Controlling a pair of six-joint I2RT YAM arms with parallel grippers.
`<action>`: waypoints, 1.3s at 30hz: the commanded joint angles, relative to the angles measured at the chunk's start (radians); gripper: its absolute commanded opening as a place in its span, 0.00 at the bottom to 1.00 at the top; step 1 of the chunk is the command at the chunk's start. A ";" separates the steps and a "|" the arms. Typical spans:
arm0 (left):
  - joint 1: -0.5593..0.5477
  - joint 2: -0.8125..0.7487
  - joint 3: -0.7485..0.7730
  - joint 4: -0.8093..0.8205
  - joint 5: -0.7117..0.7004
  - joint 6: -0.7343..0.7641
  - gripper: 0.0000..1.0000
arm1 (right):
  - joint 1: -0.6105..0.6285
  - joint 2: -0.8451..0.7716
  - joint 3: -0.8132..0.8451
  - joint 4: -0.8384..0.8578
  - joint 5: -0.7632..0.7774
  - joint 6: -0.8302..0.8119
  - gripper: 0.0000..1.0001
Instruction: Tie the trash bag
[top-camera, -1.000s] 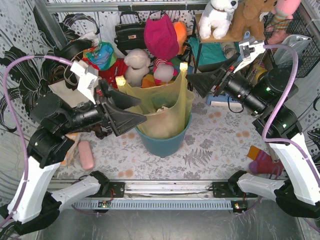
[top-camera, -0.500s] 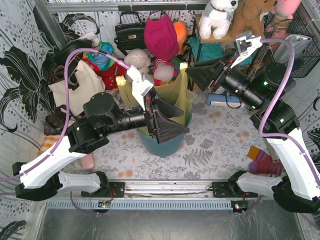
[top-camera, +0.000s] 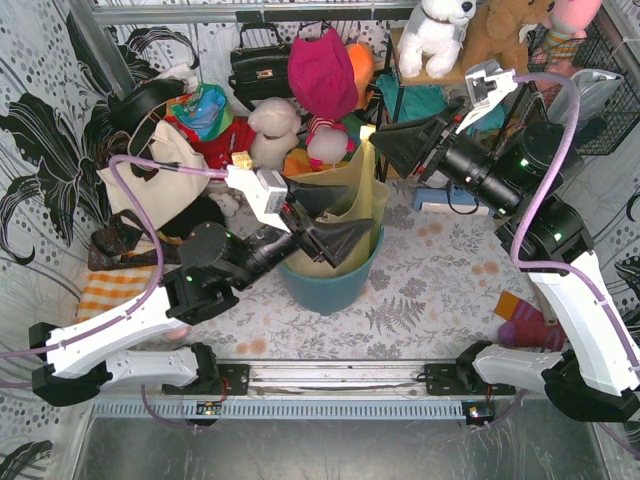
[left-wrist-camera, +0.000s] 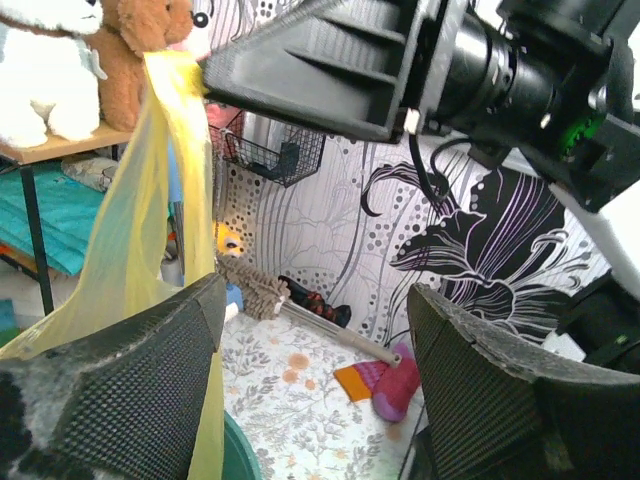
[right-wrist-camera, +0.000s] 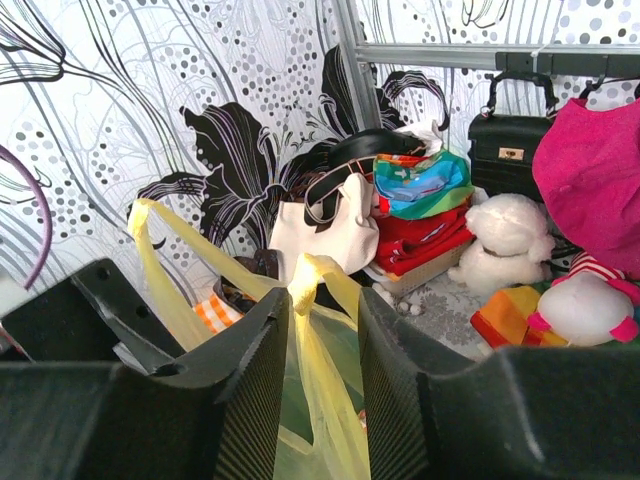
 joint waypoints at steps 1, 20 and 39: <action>-0.007 -0.010 -0.092 0.300 0.026 0.154 0.82 | 0.002 0.014 0.031 0.054 -0.027 0.026 0.33; -0.007 0.036 -0.113 0.431 0.002 0.257 0.82 | 0.002 0.023 0.062 0.094 -0.047 0.054 0.00; 0.001 0.083 -0.080 0.466 -0.010 0.495 0.83 | 0.002 0.003 0.065 0.033 -0.090 0.048 0.00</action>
